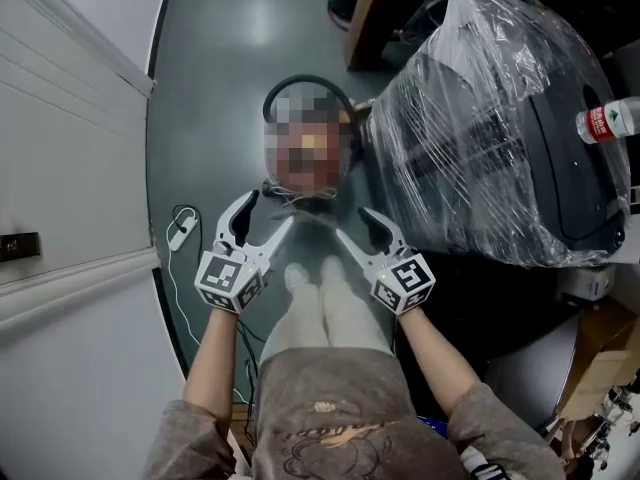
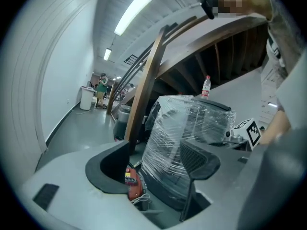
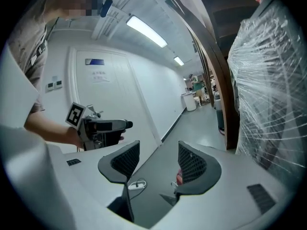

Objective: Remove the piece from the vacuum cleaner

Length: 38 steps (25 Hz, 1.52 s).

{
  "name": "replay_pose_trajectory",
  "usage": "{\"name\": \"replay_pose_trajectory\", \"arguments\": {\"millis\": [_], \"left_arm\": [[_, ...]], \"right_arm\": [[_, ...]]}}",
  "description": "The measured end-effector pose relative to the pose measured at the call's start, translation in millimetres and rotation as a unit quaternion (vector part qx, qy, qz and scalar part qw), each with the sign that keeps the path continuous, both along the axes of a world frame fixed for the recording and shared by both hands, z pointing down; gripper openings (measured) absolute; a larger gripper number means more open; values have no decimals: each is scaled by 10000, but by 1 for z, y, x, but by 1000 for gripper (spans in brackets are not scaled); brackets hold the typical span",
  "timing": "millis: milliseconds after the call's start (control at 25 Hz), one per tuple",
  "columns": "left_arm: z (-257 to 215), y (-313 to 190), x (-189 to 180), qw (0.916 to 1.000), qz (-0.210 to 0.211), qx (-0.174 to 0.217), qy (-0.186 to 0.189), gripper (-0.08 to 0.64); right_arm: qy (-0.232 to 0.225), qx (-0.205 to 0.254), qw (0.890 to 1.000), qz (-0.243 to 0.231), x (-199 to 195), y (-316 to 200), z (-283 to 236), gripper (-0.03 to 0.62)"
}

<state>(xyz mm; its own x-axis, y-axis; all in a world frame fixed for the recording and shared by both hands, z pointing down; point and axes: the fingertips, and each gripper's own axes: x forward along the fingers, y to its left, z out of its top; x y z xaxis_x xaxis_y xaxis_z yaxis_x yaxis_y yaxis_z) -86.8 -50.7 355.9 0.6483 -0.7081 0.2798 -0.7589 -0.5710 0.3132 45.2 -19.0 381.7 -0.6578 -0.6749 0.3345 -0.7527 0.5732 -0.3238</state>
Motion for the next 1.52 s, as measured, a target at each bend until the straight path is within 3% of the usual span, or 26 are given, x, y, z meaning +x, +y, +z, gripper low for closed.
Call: {"name": "replay_pose_trajectory", "arguments": {"millis": [320,600,880,1240,1520], "left_arm": [[134,-20,6,9978,300,-473,-362,305],[261,-18,8,9904,636,-948,-774,311],[337,-11,15,9825,1015,-1183,-1022,311],[412,2,36,9515,2055,-1367,-1839,311],[453,8,50,9188,2751,-1318,-2506,311]], "right_arm": [[516,-389,9974,-308,3,-23,134,222],[711,-829,9916,-692,-8,-20,247,222],[923,-1019,9855,-997,-15,-12,328,222],[1522,-1342,9698,-1351,-16,-10,393,222],[2150,-1440,9455,-1974,-26,-5,431,222]]}}
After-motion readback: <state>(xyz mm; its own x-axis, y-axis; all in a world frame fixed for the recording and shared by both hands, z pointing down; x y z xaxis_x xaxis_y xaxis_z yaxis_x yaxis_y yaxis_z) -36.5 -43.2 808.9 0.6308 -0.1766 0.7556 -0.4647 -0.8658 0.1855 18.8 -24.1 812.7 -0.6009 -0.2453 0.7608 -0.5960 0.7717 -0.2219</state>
